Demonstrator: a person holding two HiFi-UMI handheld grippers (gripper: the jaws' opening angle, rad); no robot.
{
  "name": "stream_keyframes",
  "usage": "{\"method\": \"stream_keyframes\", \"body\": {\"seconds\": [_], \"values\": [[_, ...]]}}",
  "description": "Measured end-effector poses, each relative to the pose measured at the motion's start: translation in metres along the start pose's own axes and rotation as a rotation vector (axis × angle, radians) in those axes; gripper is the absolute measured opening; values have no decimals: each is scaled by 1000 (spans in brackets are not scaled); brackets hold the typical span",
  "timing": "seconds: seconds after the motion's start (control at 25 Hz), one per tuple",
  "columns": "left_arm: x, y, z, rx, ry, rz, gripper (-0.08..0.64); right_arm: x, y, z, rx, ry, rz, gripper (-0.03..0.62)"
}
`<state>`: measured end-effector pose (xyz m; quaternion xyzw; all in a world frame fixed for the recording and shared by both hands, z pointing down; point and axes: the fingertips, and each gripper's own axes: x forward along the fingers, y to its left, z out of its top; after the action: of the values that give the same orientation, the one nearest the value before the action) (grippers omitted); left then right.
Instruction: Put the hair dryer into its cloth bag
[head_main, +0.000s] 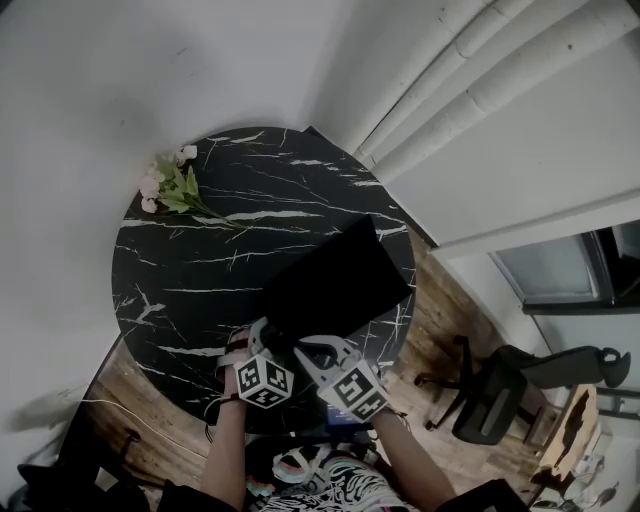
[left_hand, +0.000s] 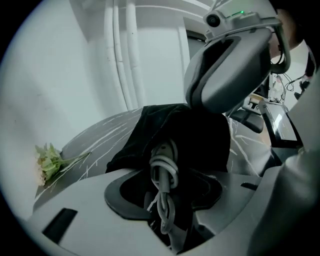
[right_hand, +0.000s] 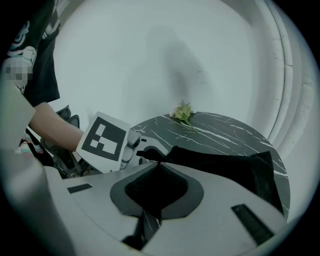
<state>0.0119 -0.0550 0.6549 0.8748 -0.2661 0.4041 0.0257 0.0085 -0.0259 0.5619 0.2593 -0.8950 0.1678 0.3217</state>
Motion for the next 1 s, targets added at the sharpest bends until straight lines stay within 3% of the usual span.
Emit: {"method": "stream_keyframes", "body": {"seconds": [0.28,0.44,0.64,1.0], "values": [[-23,-2,-30,-20,56,-3,201,-1,-2,0,3,0,-6,25],[-24,-1,-35,-39,63,-21,67,1,3,0,-8,3,0,25],[-18,3,-26,-70,50,-34,60,2,8,-2,-16,9,12,25],[-3,4,19,-93,-59,-64,58,2,13,-2,8,2,38,25]]}}
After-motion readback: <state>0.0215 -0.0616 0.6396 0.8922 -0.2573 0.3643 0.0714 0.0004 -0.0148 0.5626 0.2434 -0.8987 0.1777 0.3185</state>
